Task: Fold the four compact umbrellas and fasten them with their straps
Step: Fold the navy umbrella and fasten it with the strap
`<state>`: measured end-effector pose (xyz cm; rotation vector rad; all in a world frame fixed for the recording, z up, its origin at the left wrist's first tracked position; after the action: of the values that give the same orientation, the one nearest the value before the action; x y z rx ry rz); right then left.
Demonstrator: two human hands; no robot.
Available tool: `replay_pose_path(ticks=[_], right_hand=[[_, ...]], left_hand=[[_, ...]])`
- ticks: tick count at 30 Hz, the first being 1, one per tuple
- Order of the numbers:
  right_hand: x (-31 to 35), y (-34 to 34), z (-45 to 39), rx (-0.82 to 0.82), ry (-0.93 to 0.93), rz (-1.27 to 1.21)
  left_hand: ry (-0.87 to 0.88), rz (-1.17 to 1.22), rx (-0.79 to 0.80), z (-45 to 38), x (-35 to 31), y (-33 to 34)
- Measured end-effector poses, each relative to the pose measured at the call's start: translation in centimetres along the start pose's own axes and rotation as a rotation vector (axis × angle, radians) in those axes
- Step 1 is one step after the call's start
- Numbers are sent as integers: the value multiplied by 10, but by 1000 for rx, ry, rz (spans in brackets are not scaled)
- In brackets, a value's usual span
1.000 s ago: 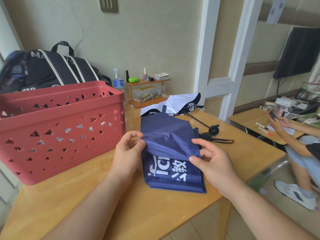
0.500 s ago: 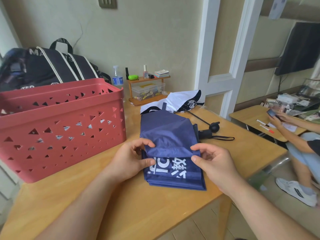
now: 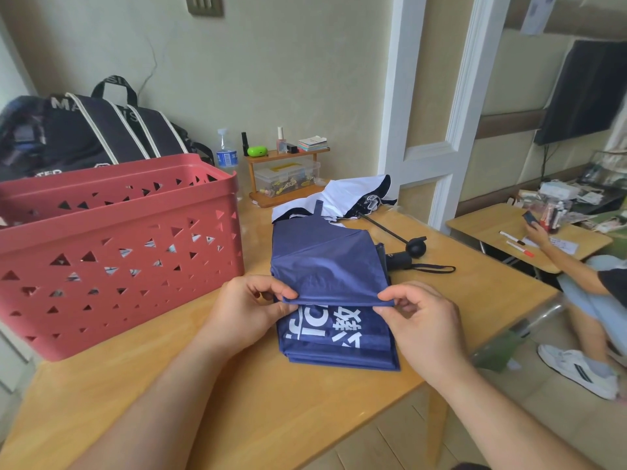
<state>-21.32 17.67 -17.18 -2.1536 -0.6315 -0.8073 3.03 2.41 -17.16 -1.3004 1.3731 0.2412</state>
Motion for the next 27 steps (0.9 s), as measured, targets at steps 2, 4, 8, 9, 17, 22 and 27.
replay_pose_path(ticks=[2, 4, 8, 9, 17, 22, 27], right_hand=[[0, 1, 0, -3, -21, 30], [-3, -1, 1, -17, -15, 40], [18, -3, 6, -63, -209, 233], [25, -1, 9, -63, -267, 279], [29, 2, 16, -85, -335, 294], [30, 3, 23, -30, -389, 346], [22, 11, 24, 105, -370, 400]], left_hand=[[25, 11, -3, 0, 0, 0], [67, -9, -25, 0, -3, -2], [123, -191, -42, 1, -11, -6], [154, -256, -32, 1, -15, -5], [233, -498, -58, 3, -26, 7], [153, -555, 25, -1, -14, 8], [146, -593, 109, -1, -13, 13]])
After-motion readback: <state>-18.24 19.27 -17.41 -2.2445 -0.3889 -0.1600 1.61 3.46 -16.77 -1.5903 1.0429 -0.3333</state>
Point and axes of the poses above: each hand's wrist, its own z-axis away from the middle knuckle, its own y-axis out of the palm, x = y × z, the point moved 9 cm from there along -z, towards the middle knuckle, and after that the axes turned 9 degrees about x, right-handed, at the moved point
